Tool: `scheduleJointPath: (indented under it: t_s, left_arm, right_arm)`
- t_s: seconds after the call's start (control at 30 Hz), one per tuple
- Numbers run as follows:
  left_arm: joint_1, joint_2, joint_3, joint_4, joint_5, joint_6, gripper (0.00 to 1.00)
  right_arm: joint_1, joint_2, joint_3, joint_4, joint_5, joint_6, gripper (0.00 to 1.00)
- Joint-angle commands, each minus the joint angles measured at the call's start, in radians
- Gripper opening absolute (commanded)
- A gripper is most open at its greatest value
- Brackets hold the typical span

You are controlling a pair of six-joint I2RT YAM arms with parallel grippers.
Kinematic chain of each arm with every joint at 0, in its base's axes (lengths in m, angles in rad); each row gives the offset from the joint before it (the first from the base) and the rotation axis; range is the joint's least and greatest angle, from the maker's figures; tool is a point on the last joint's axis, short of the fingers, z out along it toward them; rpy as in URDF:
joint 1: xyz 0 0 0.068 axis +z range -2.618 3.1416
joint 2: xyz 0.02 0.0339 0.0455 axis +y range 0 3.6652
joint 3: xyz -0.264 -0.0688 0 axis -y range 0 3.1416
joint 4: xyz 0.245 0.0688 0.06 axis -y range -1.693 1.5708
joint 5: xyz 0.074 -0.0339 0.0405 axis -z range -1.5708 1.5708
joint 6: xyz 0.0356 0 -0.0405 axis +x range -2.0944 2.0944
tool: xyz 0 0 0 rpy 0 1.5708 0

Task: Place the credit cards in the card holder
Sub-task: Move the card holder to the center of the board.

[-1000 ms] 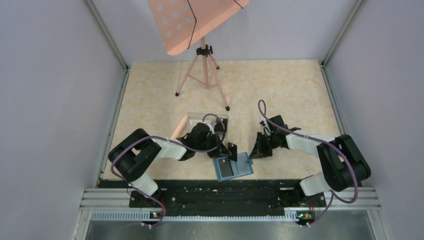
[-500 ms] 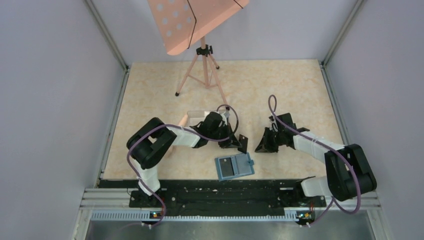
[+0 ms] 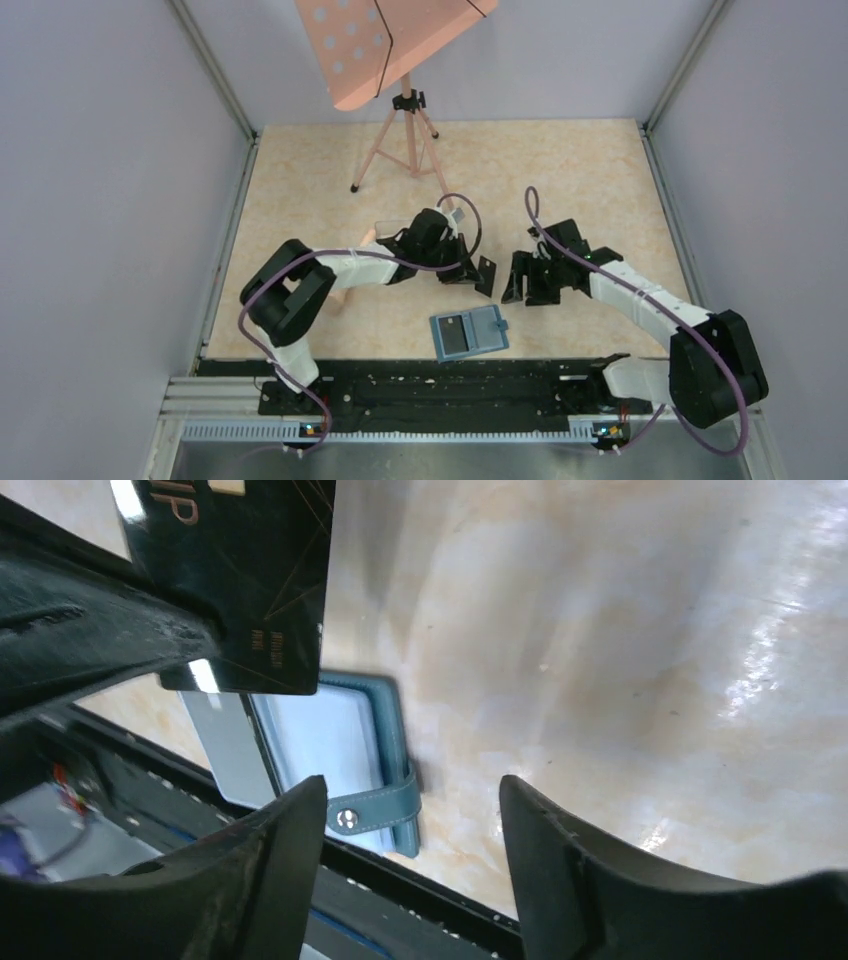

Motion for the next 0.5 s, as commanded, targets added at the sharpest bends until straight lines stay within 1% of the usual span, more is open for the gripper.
scheduleJointPath:
  t_s: [0.0, 0.07, 0.13, 0.23, 0.3, 0.4, 0.47]
  left_arm:
    - [0.002, -0.178, -0.052, -0.081, -0.070, 0.055, 0.00]
    - [0.002, -0.255, -0.078, -0.122, -0.125, 0.060, 0.00]
    - [0.002, -0.327, -0.098, -0.192, -0.183, 0.071, 0.00]
    - [0.004, -0.424, -0.122, -0.310, -0.279, 0.092, 0.00]
    - [0.004, -0.479, -0.147, -0.358, -0.324, 0.103, 0.00]
    - [0.005, -0.542, -0.185, -0.405, -0.369, 0.106, 0.00]
    - [0.005, -0.577, -0.209, -0.427, -0.386, 0.106, 0.00]
  right_arm:
    - [0.134, -0.008, 0.084, -0.083, 0.105, -0.027, 0.70]
    - [0.196, 0.025, 0.105, -0.086, 0.148, -0.012, 0.76]
    - [0.250, 0.067, 0.130, -0.093, 0.189, -0.007, 0.79]
    - [0.310, 0.131, 0.159, -0.097, 0.240, -0.010, 0.81]
    - [0.348, 0.172, 0.172, -0.099, 0.260, -0.016, 0.83]
    - [0.400, 0.232, 0.191, -0.106, 0.288, -0.018, 0.83]
    - [0.425, 0.270, 0.203, -0.122, 0.330, -0.017, 0.78]
